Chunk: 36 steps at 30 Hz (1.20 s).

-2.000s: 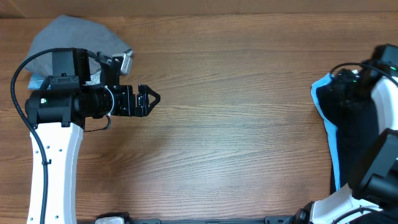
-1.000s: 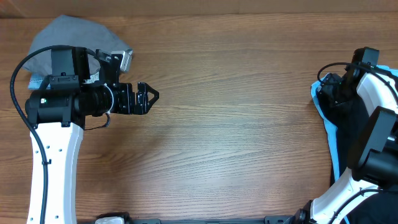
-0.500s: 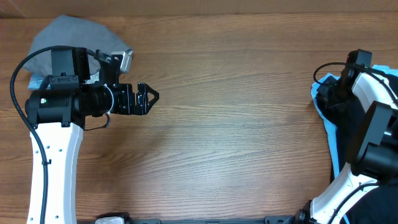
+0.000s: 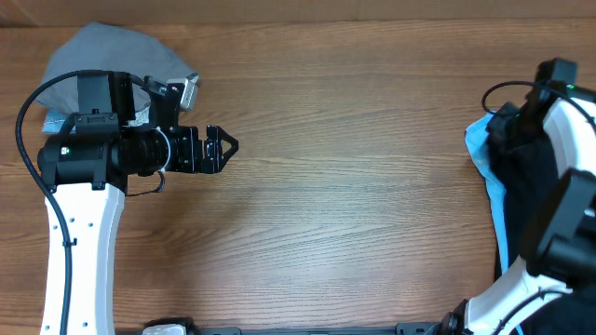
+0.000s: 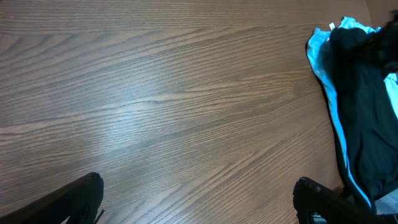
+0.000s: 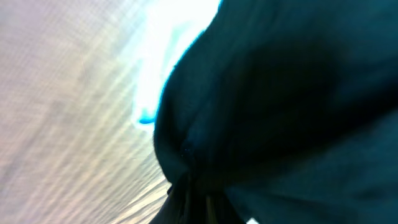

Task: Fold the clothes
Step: 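Drag the black T-shirt leftward to the table center with the right gripper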

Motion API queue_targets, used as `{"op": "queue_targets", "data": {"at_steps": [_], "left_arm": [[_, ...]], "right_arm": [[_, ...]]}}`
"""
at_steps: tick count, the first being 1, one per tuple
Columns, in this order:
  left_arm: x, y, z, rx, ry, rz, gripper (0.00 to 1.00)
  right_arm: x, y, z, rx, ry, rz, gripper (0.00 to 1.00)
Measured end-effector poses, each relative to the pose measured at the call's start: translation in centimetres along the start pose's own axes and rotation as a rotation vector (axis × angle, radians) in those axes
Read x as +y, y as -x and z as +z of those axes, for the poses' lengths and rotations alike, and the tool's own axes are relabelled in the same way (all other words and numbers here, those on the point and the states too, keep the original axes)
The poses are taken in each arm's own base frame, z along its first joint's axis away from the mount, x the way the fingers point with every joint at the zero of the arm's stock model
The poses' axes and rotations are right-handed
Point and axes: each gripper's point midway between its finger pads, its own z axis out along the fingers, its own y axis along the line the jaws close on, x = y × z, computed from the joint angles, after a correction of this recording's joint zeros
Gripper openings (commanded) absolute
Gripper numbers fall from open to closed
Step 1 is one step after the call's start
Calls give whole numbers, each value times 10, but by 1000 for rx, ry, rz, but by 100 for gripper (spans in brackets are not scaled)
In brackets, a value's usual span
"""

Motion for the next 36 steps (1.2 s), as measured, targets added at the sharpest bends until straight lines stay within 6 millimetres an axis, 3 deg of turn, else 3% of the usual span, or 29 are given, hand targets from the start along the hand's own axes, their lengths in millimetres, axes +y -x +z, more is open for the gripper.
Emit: {"op": "queue_targets", "data": {"at_steps": [5, 12, 14, 18, 20, 24, 25, 26, 27, 28, 30, 32, 33, 36], "left_arm": [[0, 0, 0, 1, 0, 0, 100], [0, -1, 0, 2, 0, -2, 100], [0, -1, 0, 3, 0, -2, 100], [-2, -1, -3, 9, 0, -12, 100], [-6, 1, -10, 7, 0, -13, 100], [-23, 19, -40, -48, 8, 19, 100], [-26, 26, -51, -76, 21, 32, 100], [-29, 31, -60, -100, 34, 43, 100], [-30, 36, -70, -124, 53, 51, 100], [-31, 42, -78, -150, 71, 60, 100], [-31, 48, -94, -187, 114, 74, 100], [-32, 54, -108, -219, 159, 87, 100], [-31, 55, -112, -228, 177, 89, 100], [-31, 58, -125, -255, 225, 97, 100]], "right_arm": [[11, 18, -57, -127, 53, -8, 4], [26, 17, -113, -220, 143, -34, 4], [39, 13, -128, -237, 185, -63, 4], [82, -6, -162, -269, 288, -171, 4], [111, -25, -176, -270, 348, -245, 4], [176, -80, -191, -229, 466, -424, 4], [196, -101, -194, -211, 502, -480, 4], [201, -106, -194, -208, 511, -493, 4], [225, -137, -200, -185, 559, -567, 4], [235, -151, -203, -175, 583, -599, 5], [265, -198, -214, -145, 656, -696, 13], [286, -255, -224, -96, 719, -802, 45], [291, -278, -228, -76, 734, -841, 54], [295, -322, -235, -66, 734, -912, 60]]}}
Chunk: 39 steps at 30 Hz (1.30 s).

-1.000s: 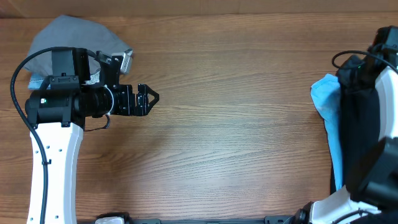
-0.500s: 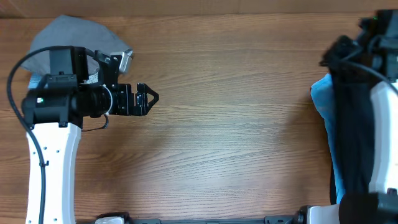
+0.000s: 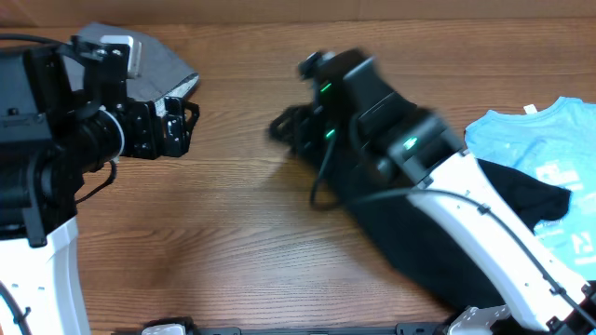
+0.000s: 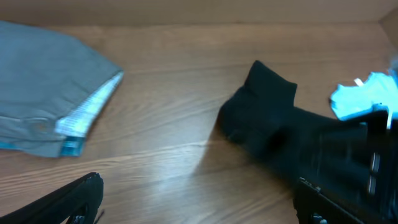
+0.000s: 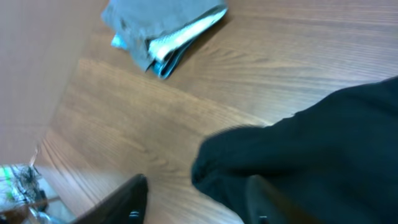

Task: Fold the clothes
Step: 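Drag the black T-shirt leftward to the table center with the right gripper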

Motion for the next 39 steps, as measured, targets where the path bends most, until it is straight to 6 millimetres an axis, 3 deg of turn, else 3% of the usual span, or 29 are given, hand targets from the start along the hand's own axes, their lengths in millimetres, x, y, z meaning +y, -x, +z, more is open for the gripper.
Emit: {"op": "queue_targets", "data": {"at_steps": [3, 8, 11, 14, 21, 24, 27, 33, 36, 39], "left_arm": [[2, 5, -7, -20, 24, 8, 100], [0, 2, -7, -7, 16, 4, 100], [-6, 1, 1, 14, -14, 11, 100], [-20, -2, 21, 71, -62, 41, 100], [-64, -35, 132, 362, -132, 159, 97], [-71, -52, 185, 454, -119, 198, 83], [-74, -63, 237, 496, -114, 232, 83], [-73, -79, 335, 481, -121, 259, 83], [-71, -88, 374, 466, -134, 258, 80], [-70, -99, 400, 468, -153, 255, 77]], "right_arm": [[1, -6, -2, 12, -32, 3, 62], [-38, 15, -24, -36, -164, 76, 66], [-60, 35, -51, -93, -237, 115, 66], [-78, 59, -91, -183, -289, 158, 67], [-96, 79, -186, -379, -335, 225, 69], [-98, 74, -214, -425, -348, 238, 69], [-101, 68, -222, -425, -362, 249, 69], [-107, 58, -214, -369, -386, 263, 69], [-109, 55, -212, -353, -392, 265, 69], [-110, 51, -212, -337, -399, 269, 69]]}}
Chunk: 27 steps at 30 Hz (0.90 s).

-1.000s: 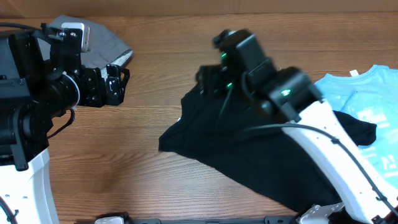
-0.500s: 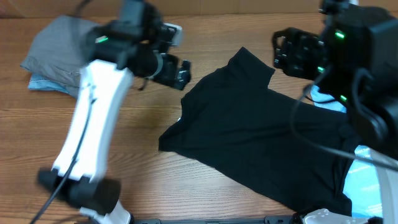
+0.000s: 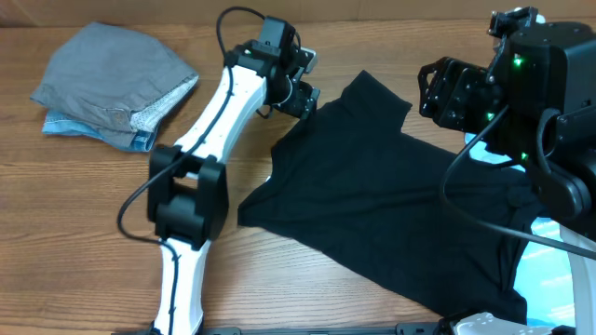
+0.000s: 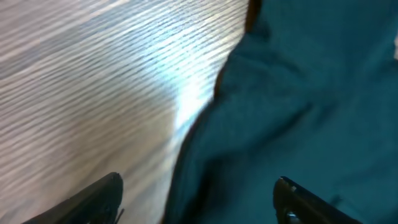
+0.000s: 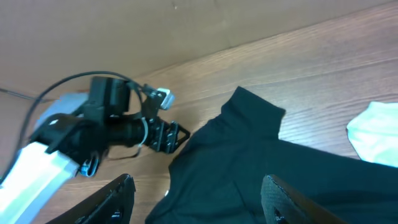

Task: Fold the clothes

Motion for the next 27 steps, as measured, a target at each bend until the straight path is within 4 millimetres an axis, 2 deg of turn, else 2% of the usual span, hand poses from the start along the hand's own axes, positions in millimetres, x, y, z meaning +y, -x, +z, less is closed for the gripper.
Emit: {"op": "queue_targets", "data": {"at_steps": [3, 6, 8, 11, 13, 16, 19, 24, 27], "left_arm": [[1, -5, 24, 17, -14, 11, 75], [-2, -10, 40, 36, -25, 40, 74], [-6, -13, 47, 44, -31, 69, 69], [-12, -15, 55, 53, -20, 113, 56], [-11, -16, 59, 60, 10, 132, 43], [-4, -20, 65, 75, 66, 157, 21], [4, -19, 65, 78, 113, 167, 6], [15, -19, 63, 84, 159, 161, 4], [37, -19, 56, 98, 236, 122, 4]], "right_arm": [[-2, -4, 0, 17, -10, -1, 69], [-4, -7, 0, 26, -18, -3, 69], [-5, -7, 0, 28, -21, -2, 69], [-5, -7, 0, 27, -21, -2, 69], [-5, -7, 0, 28, -22, -2, 69], [-6, -8, 0, 33, -27, -2, 69], [-8, -9, 0, 36, -36, -3, 69], [-13, -11, -1, 38, -61, -5, 69], [-17, -10, -1, 34, -86, -6, 69]]}}
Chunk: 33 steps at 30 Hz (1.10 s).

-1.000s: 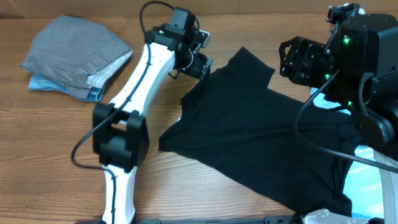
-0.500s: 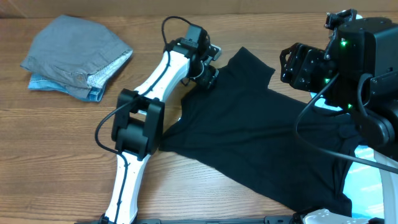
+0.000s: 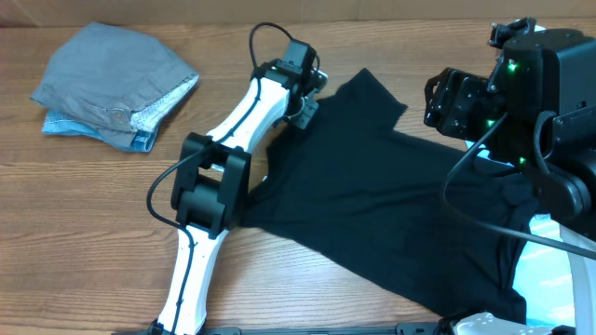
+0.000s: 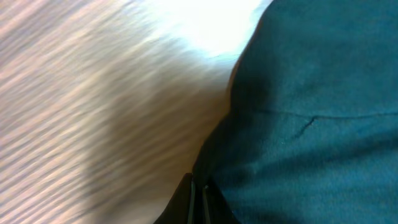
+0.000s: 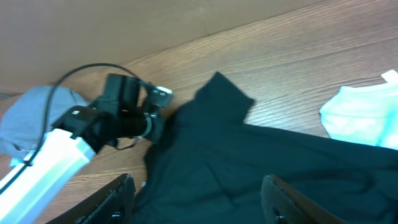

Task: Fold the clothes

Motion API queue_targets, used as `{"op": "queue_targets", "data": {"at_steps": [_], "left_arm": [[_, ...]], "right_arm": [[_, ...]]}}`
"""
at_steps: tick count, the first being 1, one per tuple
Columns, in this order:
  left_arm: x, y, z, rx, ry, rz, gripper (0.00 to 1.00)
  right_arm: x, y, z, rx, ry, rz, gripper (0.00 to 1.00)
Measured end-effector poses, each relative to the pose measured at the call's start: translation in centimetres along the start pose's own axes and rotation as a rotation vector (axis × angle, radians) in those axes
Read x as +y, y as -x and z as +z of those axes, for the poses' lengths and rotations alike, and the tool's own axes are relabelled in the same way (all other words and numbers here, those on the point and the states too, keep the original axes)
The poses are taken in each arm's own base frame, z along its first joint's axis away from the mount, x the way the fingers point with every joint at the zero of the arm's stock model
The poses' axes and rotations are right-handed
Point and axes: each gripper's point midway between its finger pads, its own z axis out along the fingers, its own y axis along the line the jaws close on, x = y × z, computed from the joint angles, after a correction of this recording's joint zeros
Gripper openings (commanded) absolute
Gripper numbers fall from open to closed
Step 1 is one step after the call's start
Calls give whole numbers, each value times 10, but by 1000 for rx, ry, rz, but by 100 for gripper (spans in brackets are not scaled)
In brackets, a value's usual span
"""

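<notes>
A black shirt [image 3: 391, 205] lies spread over the middle and right of the table. My left gripper [image 3: 306, 106] reaches to the shirt's upper left corner, by the sleeve. In the left wrist view the left gripper [image 4: 198, 198] is shut, pinching the edge of the black shirt [image 4: 311, 124]. My right gripper [image 3: 456, 104] hangs high above the shirt's right part. In the right wrist view the right gripper [image 5: 199, 199] is open with nothing between its fingers, and the black shirt [image 5: 261, 168] lies far below them.
A folded grey garment [image 3: 112, 74] lies on a pale blue one at the far left corner. A light blue shirt [image 3: 559, 279] lies at the right edge, partly under the black shirt and my right arm. Bare wood [image 3: 93, 233] shows at the front left.
My left gripper was open just over the shirt's upper left edge; now it is shut on that edge. The right gripper stays open and raised, shifted only slightly.
First the black shirt lay bunched on the blue one at the right, my right gripper shut on it, the left open over bare wood. Then the right arm held it at the table's middle. Later it lay spread, both grippers open. Now the left grips its edge.
</notes>
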Motion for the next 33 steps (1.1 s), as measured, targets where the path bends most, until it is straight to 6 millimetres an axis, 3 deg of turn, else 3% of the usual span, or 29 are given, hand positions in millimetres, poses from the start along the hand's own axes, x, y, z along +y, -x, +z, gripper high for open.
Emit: {"op": "queue_targets", "data": {"at_steps": [3, 7, 10, 12, 14, 15, 16, 17, 26, 30, 31, 33], "left_arm": [[39, -10, -3, 42, 86, -81, 4], [118, -32, -17, 94, 184, -249, 5], [169, -38, -37, 70, 203, -362, 16], [200, -42, -56, 41, 198, -430, 35], [222, -40, -77, 1, 196, -479, 45], [227, -38, -85, -16, 191, -492, 52], [229, -34, -95, -32, 183, -498, 69], [228, -29, -105, -48, 176, -498, 72], [190, 7, -192, -167, 101, -444, 79], [173, 4, -230, -200, 57, -436, 79], [172, 2, -232, -198, 53, -436, 76], [159, -4, -260, -218, 27, -431, 78]], "right_arm": [[-4, -2, 2, 11, -22, -2, 69], [-9, -9, 15, 63, -68, -10, 69], [-11, -13, 31, 105, -97, -15, 70], [-12, -16, 43, 134, -115, -10, 72], [-16, -18, 57, 162, -141, 11, 74], [-19, -18, 63, 173, -156, 20, 75], [-24, -17, 68, 181, -172, 34, 76], [-30, -16, 75, 192, -192, 49, 77], [-106, -17, 132, 335, -384, 181, 73], [-128, -32, 174, 468, -389, 180, 67], [-133, -38, 186, 508, -392, 183, 67], [-142, -57, 216, 608, -398, 182, 67]]}}
